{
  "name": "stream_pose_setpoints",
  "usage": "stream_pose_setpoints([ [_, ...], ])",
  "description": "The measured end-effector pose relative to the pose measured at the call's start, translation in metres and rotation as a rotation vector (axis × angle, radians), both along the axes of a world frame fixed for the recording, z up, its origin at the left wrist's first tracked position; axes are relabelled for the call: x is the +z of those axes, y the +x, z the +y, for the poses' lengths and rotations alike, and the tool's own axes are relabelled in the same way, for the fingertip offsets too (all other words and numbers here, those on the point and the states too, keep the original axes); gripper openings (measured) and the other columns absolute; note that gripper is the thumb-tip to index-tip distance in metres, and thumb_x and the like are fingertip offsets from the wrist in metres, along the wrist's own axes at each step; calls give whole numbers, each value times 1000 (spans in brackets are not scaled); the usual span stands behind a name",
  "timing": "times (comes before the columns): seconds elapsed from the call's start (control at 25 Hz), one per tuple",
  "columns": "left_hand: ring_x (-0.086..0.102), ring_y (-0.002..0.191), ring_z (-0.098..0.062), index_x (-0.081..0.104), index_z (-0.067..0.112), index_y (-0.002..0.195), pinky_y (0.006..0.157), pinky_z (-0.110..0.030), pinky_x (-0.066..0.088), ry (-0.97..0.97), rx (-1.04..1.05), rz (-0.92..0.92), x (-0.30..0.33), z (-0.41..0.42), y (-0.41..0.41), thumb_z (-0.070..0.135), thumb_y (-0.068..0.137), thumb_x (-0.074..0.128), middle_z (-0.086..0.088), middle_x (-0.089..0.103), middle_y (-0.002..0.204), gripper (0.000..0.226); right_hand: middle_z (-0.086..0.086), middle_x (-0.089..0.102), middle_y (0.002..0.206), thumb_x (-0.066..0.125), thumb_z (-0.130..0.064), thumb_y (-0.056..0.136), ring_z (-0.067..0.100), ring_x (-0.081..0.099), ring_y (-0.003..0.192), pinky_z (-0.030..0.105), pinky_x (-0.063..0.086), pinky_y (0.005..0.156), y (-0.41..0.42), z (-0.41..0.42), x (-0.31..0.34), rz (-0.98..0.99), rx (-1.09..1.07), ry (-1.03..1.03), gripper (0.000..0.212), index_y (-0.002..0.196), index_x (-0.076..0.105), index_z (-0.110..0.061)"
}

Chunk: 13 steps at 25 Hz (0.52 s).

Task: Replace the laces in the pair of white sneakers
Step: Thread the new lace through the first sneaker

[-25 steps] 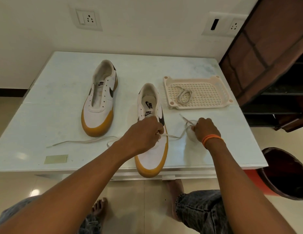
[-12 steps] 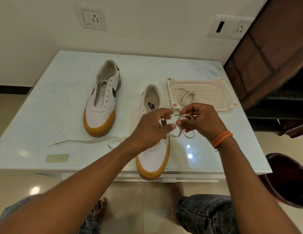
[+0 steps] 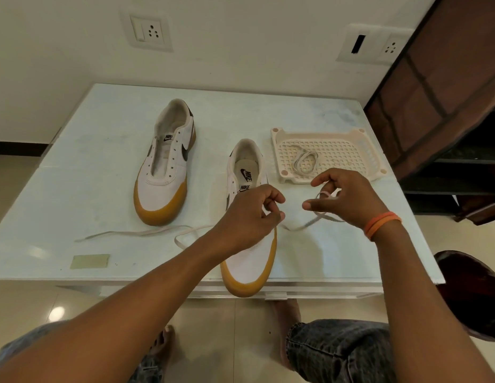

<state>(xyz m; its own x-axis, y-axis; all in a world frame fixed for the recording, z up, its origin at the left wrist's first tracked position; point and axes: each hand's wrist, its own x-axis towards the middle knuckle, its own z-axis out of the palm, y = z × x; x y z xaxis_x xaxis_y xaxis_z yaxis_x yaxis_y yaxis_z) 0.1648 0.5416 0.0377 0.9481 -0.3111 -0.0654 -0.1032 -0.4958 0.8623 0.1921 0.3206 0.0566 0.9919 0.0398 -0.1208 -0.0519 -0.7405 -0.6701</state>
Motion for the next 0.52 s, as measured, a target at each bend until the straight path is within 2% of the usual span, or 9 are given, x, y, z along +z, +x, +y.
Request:
stream_pose_setpoints([
  [0.08,59,66,0,63,25,107,64,-9,47,46,-45,-20,0,1,-2,22,90,65,14,64,89,16,-3,67,83,79,-49,71,10,60,79,24,40,66,1,2,-9,47,54,-318,44,101,60,-23],
  [0.16,60,66,1,64,23,108,62,-7,45,57,-57,-24,0,0,-4,20,92,63,14,64,92,17,2,69,97,68,-32,88,17,62,92,20,38,73,4,8,-14,-33,52,-303,27,109,64,-17],
  [0.2,61,66,-1,64,21,110,61,-7,46,40,-44,-19,1,0,-4,20,92,63,12,64,94,18,4,70,101,61,-20,91,15,61,95,15,37,74,5,11,-10,-113,17,-179,18,108,66,-15],
  [0.24,63,67,-3,63,20,113,60,-9,46,3,-21,-3,2,0,-4,19,93,63,9,65,97,20,4,70,101,56,-11,90,10,60,93,13,37,71,6,15,-4,-143,-37,36,20,104,68,-15],
  [0.32,68,67,-8,59,17,121,57,-12,48,-117,21,68,8,0,0,21,92,64,5,65,108,30,9,70,95,46,-3,79,11,56,78,18,37,62,4,25,13,-82,-57,564,34,101,70,-12],
  [0.36,70,69,-10,55,18,127,57,-14,50,-174,22,112,12,0,2,24,91,66,5,63,116,37,13,68,92,42,0,73,18,52,74,21,36,58,2,31,18,-46,-18,740,40,101,69,-8],
  [0.44,72,72,-13,50,21,131,60,-21,55,-264,-13,189,19,0,4,27,90,68,7,60,124,46,16,65,90,40,5,67,26,46,73,25,37,56,-3,43,20,-12,89,843,46,101,68,-4],
  [0.52,70,70,-14,54,19,126,62,-26,57,-335,-28,207,21,-1,5,24,90,67,4,66,111,38,12,64,88,40,6,66,22,48,71,24,40,57,-7,53,19,10,145,822,45,98,68,-5],
])
